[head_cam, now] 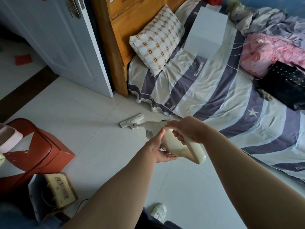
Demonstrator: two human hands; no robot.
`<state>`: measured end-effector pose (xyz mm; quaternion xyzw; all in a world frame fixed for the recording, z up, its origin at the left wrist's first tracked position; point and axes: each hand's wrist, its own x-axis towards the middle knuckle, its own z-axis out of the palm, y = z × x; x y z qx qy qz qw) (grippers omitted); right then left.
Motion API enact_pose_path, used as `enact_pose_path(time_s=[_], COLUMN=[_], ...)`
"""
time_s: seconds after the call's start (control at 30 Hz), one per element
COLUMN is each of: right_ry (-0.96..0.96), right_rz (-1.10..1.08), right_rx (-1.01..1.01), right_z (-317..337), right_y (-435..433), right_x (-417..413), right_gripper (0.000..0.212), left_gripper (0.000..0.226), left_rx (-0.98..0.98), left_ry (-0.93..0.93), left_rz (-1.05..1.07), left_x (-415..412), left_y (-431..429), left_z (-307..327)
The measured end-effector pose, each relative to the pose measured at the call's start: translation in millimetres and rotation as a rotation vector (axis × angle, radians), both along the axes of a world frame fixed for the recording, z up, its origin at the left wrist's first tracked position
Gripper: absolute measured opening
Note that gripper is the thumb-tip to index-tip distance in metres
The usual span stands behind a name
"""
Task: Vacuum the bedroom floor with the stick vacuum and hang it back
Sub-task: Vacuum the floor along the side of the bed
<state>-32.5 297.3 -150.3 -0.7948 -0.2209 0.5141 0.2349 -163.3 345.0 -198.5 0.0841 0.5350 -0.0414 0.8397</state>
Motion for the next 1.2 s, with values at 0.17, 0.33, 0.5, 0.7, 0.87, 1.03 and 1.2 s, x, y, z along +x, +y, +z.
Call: enact_pose_path(time_s=[0.17,0.33,0.5,0.7,0.87,1.03,1.2], right_ry=[0.013,0.011,-0.02,-0.085,-0.09,-0.099,-0.083], right_rz=[0.003,0.03,0.095,0.139,0.104,0.072,0.062], right_rx=[-0.008,-0.01,-0.018,-0.042,-0.033,-0.016,-0.006], right_z=[-0.6,-0.7,0.4,4.0,7.7,8.7,5.8], right_y=[-23.2,-45.5,-64.9,-86.6,-96.5,-91.5,-71.4], right_x=[-0.7,0.4,3.3,11.5,21.0,28.7,32.3], right_gripper=[0.04,0.038,0.041,0.045,0.041,0.041,0.042], left_gripper=[0.062,0.058,0.05,0.046,0.051,0.055,0.059], left_rx=[0.022,0.022,0.029,0.052,0.068,0.057,0.043], left_ry=[0.008,0.006,-0.016,-0.039,-0.047,-0.045,-0.012], left_rz=[-0.005,0.012,0.028,0.004,-0.027,-0.032,-0.046], left_x=[-0.7,-0.7,1.2,9.3,22.8,33.1,38.0], left_y=[-23.4,-48.2,-71.2,-91.3,-98.0,-90.8,-66.3], left_z=[-1.1,1.0,3.6,1.2,-0.4,-2.9,-5.9])
